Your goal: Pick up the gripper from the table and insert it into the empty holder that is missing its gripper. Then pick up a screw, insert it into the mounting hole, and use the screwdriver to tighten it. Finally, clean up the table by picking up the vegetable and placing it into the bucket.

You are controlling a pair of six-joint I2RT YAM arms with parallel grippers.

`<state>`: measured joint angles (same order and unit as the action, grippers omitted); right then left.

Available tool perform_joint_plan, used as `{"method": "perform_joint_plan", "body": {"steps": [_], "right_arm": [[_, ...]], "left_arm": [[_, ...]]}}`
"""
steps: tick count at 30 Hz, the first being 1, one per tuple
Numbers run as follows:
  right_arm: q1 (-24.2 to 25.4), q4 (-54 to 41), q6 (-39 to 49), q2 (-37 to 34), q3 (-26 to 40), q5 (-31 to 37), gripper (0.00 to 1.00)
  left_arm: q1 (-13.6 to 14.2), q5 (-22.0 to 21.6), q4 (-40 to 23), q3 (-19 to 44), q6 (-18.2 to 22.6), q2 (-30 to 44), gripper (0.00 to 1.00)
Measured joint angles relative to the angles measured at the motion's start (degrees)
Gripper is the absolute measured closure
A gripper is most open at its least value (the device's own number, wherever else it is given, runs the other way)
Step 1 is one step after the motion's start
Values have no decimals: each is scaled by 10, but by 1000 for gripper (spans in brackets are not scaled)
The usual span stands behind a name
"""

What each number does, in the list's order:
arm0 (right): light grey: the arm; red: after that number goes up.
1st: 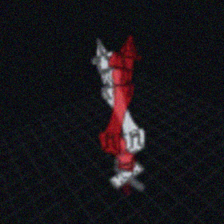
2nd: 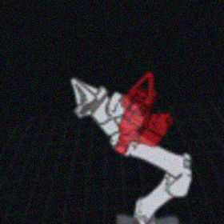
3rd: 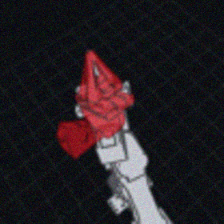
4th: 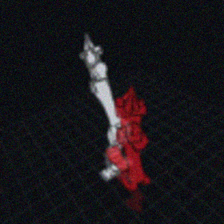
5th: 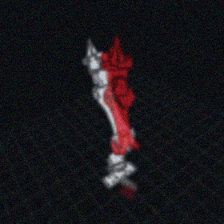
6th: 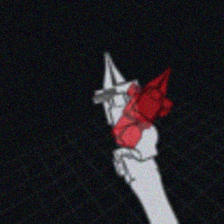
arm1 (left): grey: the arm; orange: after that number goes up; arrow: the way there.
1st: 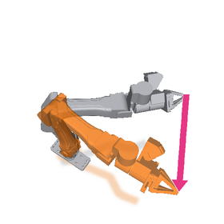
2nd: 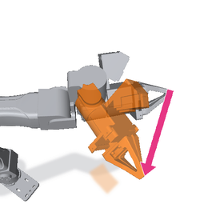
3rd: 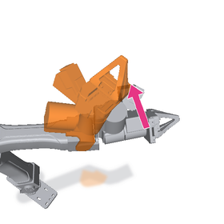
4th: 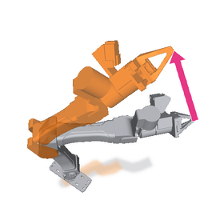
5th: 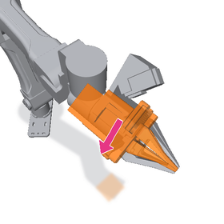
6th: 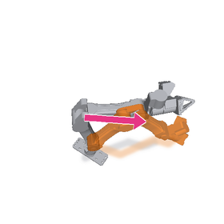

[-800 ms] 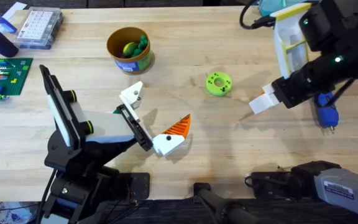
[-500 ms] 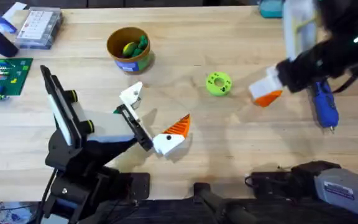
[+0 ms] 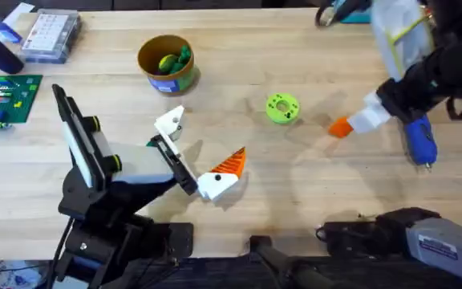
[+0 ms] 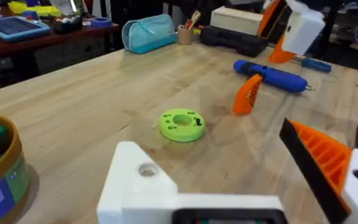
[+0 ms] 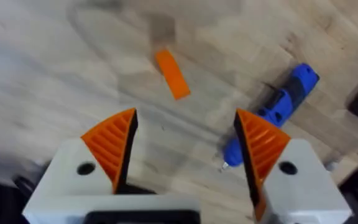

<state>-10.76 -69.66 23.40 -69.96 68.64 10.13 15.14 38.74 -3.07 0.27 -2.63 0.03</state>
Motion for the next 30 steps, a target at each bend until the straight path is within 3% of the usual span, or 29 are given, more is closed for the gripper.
{"method": "perform_joint_plan", "body": {"steps": [8,14,23,30], "right_arm": [[-1,0,110,-25,0,15,97],[2,-7,124,-43,0,-18,97],[57,21,131,-96,-7,-30,97],[67,33,131,-138,-8,-62,97]], "left_arm": [[0,0,0,0,0,0,10],[0,0,0,0,0,0,10],[0,0,0,0,0,0,10],[0,-2,0,0,0,0,10]]}}
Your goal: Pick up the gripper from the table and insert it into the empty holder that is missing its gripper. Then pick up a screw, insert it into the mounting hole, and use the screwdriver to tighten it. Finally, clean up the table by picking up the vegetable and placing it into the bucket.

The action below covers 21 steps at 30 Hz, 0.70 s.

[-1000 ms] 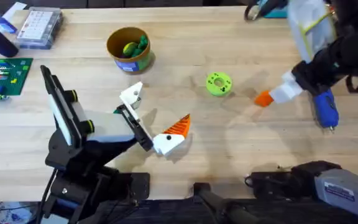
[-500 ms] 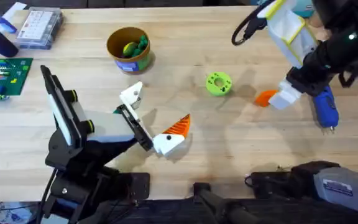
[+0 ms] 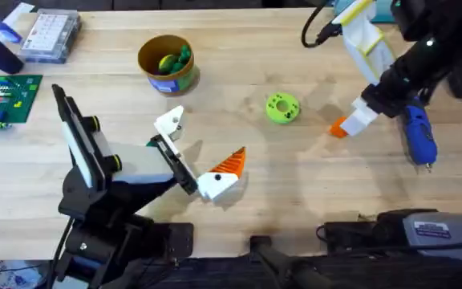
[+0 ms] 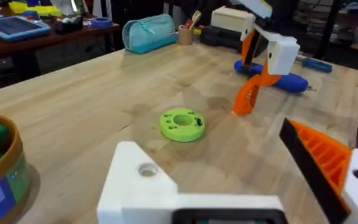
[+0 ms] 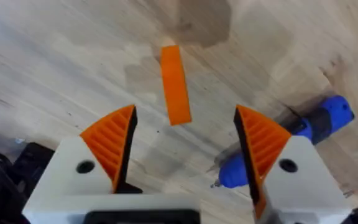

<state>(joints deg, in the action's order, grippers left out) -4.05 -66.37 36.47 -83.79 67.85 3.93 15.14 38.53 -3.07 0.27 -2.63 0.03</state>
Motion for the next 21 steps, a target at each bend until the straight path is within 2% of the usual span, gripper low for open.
{"method": "perform_joint_plan", "body": {"steps": [8,15,18,21], "right_arm": [[0,1,0,-47,0,-11,97],[0,-9,0,-59,-1,-13,97],[0,-9,0,-59,-1,-14,188],[2,-4,0,-60,-4,-15,220]], "left_arm": [[0,-4,0,0,0,0,10],[0,-4,0,0,0,0,10],[0,-4,0,0,0,0,10],[0,-4,0,0,0,0,10]]}}
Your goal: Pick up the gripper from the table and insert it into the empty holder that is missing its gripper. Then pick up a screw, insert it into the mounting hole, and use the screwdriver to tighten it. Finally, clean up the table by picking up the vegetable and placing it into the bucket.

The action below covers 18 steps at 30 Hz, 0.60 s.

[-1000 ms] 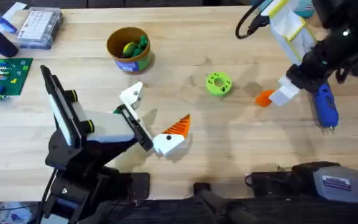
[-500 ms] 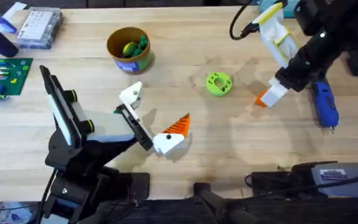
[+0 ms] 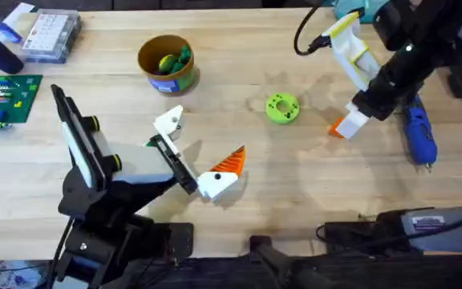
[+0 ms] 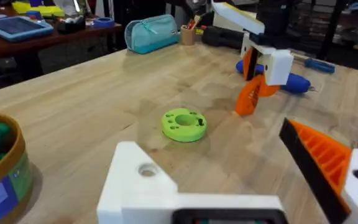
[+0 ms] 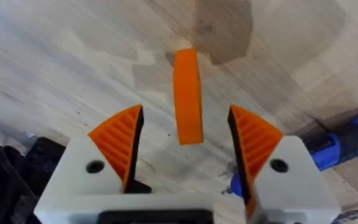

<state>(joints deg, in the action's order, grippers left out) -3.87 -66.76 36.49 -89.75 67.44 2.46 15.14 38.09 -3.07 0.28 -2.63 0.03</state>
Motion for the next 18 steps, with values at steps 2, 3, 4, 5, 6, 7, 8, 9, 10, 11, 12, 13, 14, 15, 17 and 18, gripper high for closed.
{"method": "perform_joint_plan", "body": {"steps": [2,3,4,5,6,7,8,9,10,11,12,13,14,15,17,18], "right_arm": [[3,7,0,0,-9,0,245],[5,10,0,0,-16,0,252],[6,12,0,0,-24,0,263],[7,13,0,0,-32,0,275],[8,15,0,0,-38,0,289],[8,32,0,0,-45,0,400],[8,36,0,0,-45,0,423],[8,38,0,0,-45,0,440],[8,38,0,0,-45,0,448],[8,37,0,0,-45,0,457],[8,38,0,0,-45,0,466],[8,38,0,0,-45,0,474],[8,39,0,0,-45,0,494],[8,41,0,0,-45,0,503],[8,44,0,0,-45,0,522],[8,46,0,0,-45,0,530]], "left_arm": [[0,0,0,0,0,0,10],[0,0,0,0,0,0,10],[0,0,0,0,0,0,10],[0,0,0,0,0,0,10],[0,0,0,0,0,0,10],[0,-2,0,0,0,0,10],[0,-2,0,0,0,0,10],[0,-2,0,0,0,0,10],[0,-2,0,0,0,0,10],[0,-2,0,0,0,0,10],[0,-2,0,0,0,0,10],[0,-2,0,0,0,0,10],[0,-2,0,0,0,0,10],[0,-2,0,0,0,0,10],[0,-2,0,0,0,0,10],[0,-2,0,0,0,0,10]]}}
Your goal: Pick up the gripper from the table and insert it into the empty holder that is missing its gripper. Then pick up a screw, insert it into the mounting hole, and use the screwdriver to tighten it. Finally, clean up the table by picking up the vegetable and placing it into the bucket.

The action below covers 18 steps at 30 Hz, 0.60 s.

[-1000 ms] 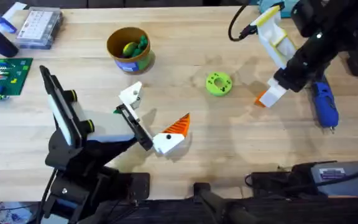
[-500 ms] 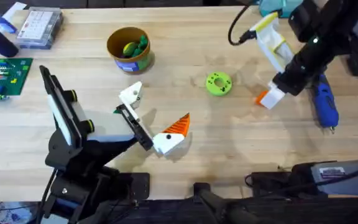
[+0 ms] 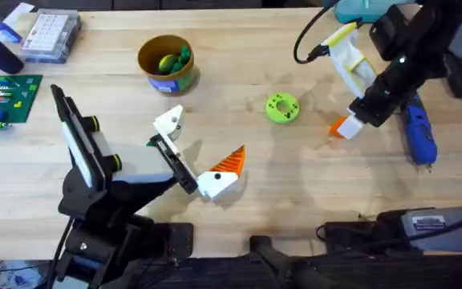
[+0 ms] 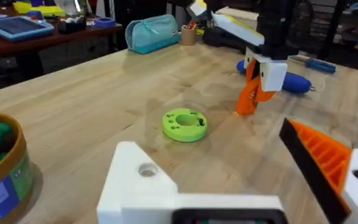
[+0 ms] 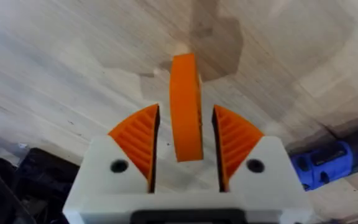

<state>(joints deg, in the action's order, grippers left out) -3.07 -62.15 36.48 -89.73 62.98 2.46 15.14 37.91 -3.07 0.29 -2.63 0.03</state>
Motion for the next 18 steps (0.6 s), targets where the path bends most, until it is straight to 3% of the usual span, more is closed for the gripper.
{"method": "perform_joint_plan", "body": {"steps": [7,12,15,18], "right_arm": [[0,7,0,0,0,0,698],[0,8,1,0,0,0,977],[0,8,0,2,0,0,986],[0,7,-20,76,-1,-6,992]], "left_arm": [[0,0,0,0,0,0,10],[0,0,0,0,0,0,10],[0,0,0,0,0,0,10],[0,0,0,0,0,0,10]]}}
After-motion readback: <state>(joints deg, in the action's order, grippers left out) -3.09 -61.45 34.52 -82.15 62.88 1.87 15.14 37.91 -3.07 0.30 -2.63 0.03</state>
